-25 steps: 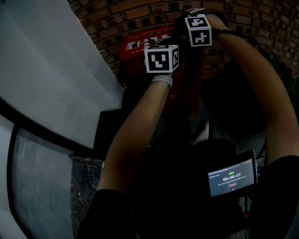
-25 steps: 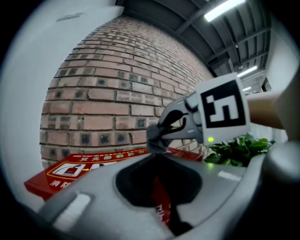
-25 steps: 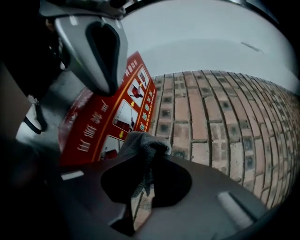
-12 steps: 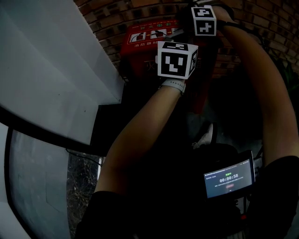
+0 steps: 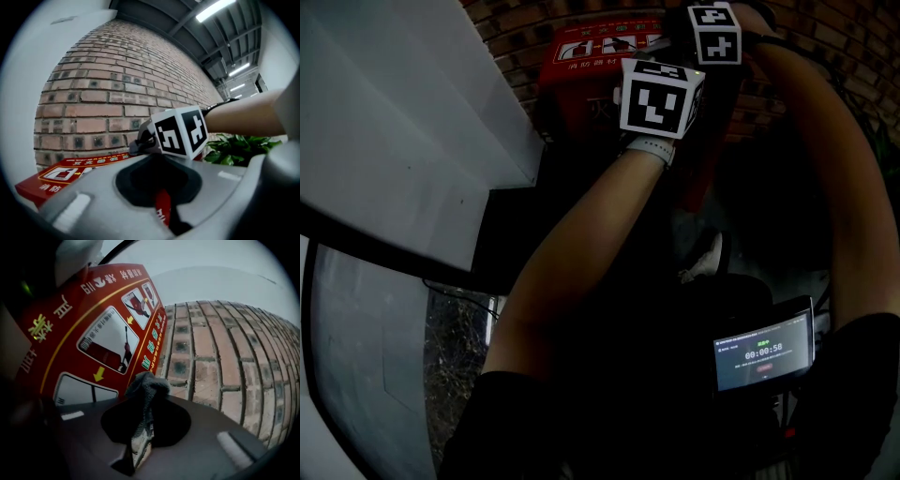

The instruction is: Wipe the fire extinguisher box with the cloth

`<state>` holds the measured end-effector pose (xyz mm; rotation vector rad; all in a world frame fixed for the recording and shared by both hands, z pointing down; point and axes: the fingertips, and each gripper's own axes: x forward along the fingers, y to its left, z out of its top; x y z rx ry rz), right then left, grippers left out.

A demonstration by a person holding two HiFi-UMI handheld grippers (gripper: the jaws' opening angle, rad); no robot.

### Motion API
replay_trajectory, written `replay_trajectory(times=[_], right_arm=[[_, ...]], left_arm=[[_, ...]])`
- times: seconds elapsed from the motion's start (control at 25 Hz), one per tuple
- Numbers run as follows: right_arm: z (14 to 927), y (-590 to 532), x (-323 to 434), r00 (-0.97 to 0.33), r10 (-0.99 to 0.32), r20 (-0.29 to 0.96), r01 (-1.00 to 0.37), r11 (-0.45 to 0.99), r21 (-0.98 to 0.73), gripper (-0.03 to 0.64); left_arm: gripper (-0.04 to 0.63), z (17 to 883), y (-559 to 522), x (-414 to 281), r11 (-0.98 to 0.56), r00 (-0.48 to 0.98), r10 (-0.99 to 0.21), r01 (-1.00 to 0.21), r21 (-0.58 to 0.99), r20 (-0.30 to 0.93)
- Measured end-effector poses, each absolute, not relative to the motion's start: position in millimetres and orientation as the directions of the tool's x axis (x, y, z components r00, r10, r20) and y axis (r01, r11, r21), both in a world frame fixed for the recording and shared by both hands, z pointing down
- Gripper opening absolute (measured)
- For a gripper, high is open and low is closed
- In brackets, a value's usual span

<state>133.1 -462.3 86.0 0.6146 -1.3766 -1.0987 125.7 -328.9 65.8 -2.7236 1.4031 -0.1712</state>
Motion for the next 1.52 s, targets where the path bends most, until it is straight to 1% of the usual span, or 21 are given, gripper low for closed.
replay_trajectory(times=[0.24, 0.48, 0.72, 0.92, 1.16, 1.24, 1.36, 1.52], right_arm=[[87.7, -428.1, 130.4, -0.197, -0.854, 0.481, 0.228, 0.437, 0.87, 0.031], [89.3, -394.7, 132.0, -0.238, -0.845, 0.479, 0.219, 0.434, 0.874, 0.031], [90.8, -361.7, 131.0, -0.269, -0.836, 0.478, 0.225, 0.429, 0.875, 0.031], [91.1, -334.8, 125.7, -0.295, -0.825, 0.482, 0.235, 0.426, 0.874, 0.029], [92.8, -314.9, 130.1, -0.289, -0.812, 0.507, 0.263, 0.442, 0.858, 0.032], [86.8, -318.0, 136.1, -0.295, -0.821, 0.488, 0.235, 0.433, 0.87, 0.032], [71.5, -330.2, 149.3, -0.293, -0.855, 0.428, 0.179, 0.391, 0.903, 0.032], [61.2, -353.5, 172.7, -0.25, -0.885, 0.393, 0.129, 0.372, 0.919, 0.032]], left_arm=[[0.003, 65.7, -332.3, 123.8, -0.551, 0.547, -0.835, -0.827, -0.111, 0.063], [0.003, 65.3, -333.6, 121.4, -0.526, 0.523, -0.851, -0.846, -0.089, 0.058], [0.003, 65.7, -333.9, 124.9, -0.557, 0.555, -0.829, -0.83, -0.019, 0.073], [0.003, 67.9, -333.4, 126.5, -0.56, 0.556, -0.827, -0.828, -0.036, 0.087], [0.003, 69.0, -331.8, 128.0, -0.563, 0.559, -0.824, -0.826, -0.033, 0.091], [0.002, 68.4, -332.9, 128.2, -0.566, 0.561, -0.823, -0.824, -0.041, 0.086], [0.003, 66.7, -331.3, 123.5, -0.55, 0.545, -0.834, -0.834, -0.054, 0.081], [0.003, 66.0, -327.6, 122.0, -0.55, 0.545, -0.834, -0.833, -0.055, 0.087]])
